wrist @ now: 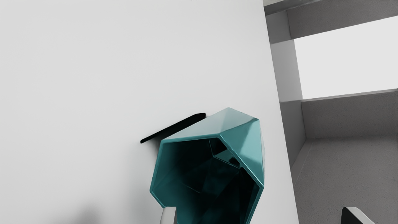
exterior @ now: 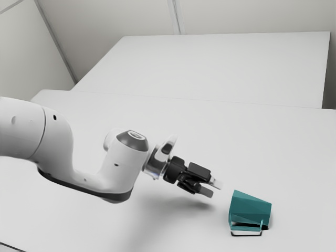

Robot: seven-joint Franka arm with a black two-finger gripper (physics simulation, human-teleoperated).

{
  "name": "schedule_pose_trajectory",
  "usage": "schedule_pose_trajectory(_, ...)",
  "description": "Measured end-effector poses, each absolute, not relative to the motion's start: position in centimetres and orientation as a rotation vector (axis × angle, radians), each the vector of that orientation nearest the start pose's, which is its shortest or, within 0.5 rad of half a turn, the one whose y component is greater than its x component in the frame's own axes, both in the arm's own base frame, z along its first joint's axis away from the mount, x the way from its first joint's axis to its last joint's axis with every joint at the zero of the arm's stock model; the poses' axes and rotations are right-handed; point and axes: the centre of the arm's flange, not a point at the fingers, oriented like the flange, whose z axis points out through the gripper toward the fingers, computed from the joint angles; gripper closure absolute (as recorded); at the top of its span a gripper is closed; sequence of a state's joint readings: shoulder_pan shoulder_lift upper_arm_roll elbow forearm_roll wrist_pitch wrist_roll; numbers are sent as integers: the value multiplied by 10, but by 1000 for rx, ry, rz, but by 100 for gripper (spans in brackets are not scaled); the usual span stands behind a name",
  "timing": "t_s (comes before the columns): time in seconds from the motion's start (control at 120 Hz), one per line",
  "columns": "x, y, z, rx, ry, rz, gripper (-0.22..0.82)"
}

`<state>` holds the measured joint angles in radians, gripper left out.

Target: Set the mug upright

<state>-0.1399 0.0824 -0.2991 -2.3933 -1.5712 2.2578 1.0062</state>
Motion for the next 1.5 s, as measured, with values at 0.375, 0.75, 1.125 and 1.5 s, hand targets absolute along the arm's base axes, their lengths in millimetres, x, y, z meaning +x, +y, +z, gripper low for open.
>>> schedule_pose_trajectory(0.375,424,-255,272,2024,-284,185,3)
schedule_pose_trajectory(0.75,421,-273,267,2001,-364,204,3)
schedule_pose_trajectory(1.125,428,-293,262,1991,-419,219,3)
schedule_pose_trajectory(1.5,432,-306,258,1979,-449,223,22)
